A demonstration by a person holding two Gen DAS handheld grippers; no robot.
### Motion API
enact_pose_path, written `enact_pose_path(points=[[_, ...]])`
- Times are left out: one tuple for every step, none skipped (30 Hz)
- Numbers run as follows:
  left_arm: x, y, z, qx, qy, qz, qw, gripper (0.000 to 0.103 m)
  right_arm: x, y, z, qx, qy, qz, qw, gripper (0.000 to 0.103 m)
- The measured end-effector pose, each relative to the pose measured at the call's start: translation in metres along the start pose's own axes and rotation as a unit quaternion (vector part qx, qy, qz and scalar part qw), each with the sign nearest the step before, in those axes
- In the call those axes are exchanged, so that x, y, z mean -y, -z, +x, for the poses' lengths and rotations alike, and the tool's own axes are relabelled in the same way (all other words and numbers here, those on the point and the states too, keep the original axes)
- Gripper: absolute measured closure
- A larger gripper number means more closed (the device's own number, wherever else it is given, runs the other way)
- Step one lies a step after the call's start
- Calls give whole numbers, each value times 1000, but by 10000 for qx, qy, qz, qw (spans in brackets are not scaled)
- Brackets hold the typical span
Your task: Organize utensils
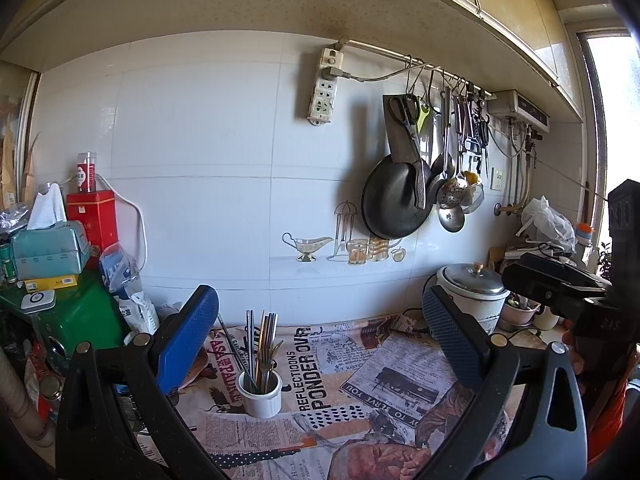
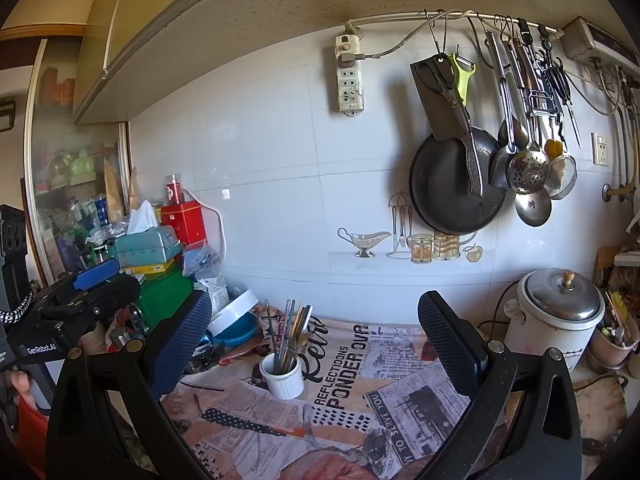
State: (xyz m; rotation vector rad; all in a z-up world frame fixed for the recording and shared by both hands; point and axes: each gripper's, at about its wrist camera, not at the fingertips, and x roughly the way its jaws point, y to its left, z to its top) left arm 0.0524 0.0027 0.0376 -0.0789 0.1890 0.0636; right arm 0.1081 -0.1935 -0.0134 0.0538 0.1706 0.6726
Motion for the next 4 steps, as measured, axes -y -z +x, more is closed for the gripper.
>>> enact_pose_path(points=[[0,0,0,3,2,-3,10000,1,0,0,0,6,3,5,10000,0],[0,0,1,-7,6,1,10000,1,1,0,0,8,8,10,10000,0],[0,1,3,-26,10,9,10000,1,1,0,1,6,13,17,10000,0],[-1,1,4,-40,7,11,10000,1,2,1,1,2,12,22,10000,0]])
